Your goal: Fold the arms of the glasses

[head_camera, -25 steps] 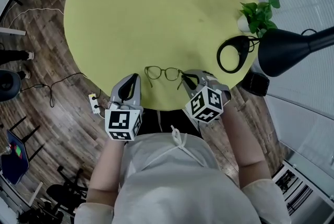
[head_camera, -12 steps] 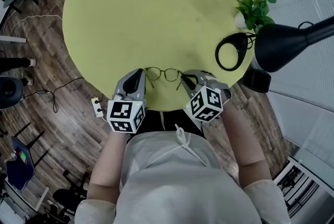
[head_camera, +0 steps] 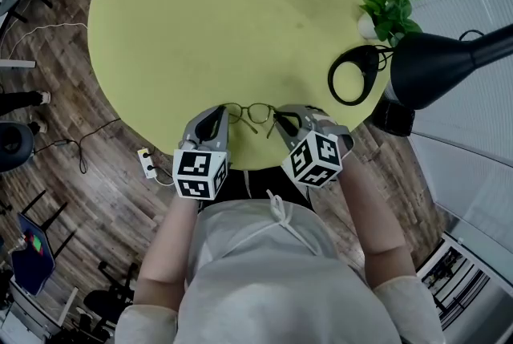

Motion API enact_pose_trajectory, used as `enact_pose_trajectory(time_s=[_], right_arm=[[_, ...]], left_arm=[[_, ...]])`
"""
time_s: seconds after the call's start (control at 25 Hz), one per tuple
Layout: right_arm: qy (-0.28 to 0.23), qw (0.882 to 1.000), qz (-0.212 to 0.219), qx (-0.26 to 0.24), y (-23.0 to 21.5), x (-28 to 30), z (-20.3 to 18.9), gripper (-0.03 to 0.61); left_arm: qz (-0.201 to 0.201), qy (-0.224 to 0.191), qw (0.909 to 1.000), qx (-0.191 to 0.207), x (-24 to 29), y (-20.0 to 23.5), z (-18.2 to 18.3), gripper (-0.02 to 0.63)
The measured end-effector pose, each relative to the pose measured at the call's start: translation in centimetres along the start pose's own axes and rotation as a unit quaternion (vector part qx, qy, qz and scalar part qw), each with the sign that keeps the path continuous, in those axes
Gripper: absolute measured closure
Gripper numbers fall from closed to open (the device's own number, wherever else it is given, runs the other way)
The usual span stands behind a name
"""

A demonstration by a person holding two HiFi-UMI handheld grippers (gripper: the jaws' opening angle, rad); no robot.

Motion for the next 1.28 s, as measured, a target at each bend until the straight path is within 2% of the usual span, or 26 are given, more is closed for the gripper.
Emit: enact_pose_trajectory(time_s=[0.76,1.12,1.28], right_arm=[[0.000,1.000,0.014,0.004,-0.3,0.1,-0.3,0.558],[0.013,0.999,0.026,-0.016,-0.3,0.1,-0.1,0.558],[0.019,0.999,0.034,-0.025,-0.4,0.1,0.2,0.558]], left_arm=[[-0.011,0.054,0.9985,-0.001,3.8,-0.9,-3.2,0.607],[-0.016,0.056,0.9983,-0.010,3.4,-0.9,-3.0,0.607],[-0.013,0.088,0.9957,-0.027,1.7,-0.8,-4.2,0.607]])
Point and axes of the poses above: the fingertips, and each gripper's own axes: x forward along the fingers, y to its left, z out of its top, the point moved 8 cm from there along -x, backward along the fingers, and after that the axes turned 9 degrees about -y, right-handed, at the moved point
